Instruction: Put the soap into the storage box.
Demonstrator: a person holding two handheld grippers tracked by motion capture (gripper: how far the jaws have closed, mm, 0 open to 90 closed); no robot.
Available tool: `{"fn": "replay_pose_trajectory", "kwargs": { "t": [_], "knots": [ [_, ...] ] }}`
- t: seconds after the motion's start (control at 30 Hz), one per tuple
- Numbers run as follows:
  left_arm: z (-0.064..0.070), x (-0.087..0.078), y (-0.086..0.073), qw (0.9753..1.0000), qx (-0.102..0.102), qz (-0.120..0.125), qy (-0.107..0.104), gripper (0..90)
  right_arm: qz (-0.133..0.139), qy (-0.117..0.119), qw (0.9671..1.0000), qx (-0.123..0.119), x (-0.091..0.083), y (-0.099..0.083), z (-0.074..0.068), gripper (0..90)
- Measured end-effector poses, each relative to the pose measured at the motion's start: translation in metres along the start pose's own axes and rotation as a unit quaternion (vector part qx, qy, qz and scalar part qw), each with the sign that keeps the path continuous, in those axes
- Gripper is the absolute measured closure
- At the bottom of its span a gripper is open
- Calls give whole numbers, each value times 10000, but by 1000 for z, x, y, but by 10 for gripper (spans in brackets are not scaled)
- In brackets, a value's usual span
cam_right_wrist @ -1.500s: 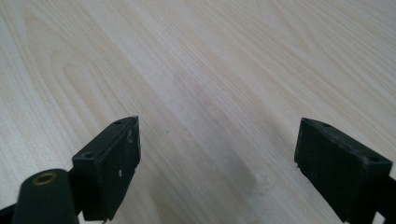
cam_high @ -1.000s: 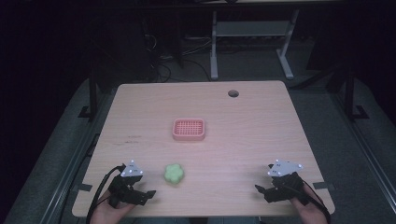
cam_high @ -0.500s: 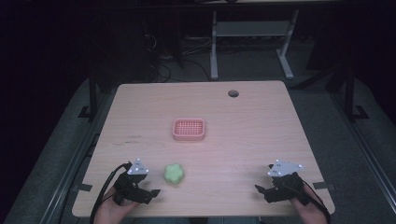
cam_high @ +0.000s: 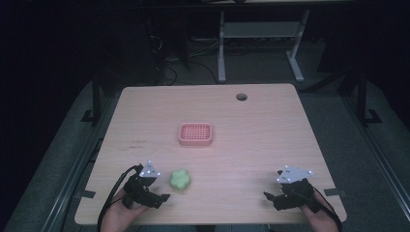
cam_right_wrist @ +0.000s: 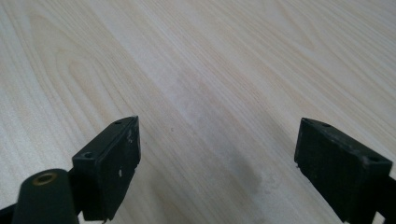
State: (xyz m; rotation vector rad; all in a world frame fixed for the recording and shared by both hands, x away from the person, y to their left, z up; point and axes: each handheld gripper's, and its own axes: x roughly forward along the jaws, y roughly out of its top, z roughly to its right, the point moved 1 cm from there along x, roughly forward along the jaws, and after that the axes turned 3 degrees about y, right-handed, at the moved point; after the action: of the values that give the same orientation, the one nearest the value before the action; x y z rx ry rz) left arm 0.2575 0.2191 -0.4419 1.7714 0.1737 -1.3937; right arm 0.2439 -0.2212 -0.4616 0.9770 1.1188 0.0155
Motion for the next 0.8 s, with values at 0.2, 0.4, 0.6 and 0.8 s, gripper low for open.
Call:
{"fn": "replay_pose_trajectory", "kwargs": {
  "t": [0.2,0.4,0.6,0.8],
  "knots": [
    [2,4,10,9999,91,-99,-17,194,11,-5,10000,11,-1,0,1,138],
    [4,7,19,9998,121,-143,-18,194,23,15,10000,12,-1,0,0,139],
    [5,9,25,9998,86,-196,-22,194,13,9,10000,25,-1,0,0,139],
    [6,13,31,9996,58,-291,29,194,16,13,10000,20,-1,0,0,139]
  ]
}}
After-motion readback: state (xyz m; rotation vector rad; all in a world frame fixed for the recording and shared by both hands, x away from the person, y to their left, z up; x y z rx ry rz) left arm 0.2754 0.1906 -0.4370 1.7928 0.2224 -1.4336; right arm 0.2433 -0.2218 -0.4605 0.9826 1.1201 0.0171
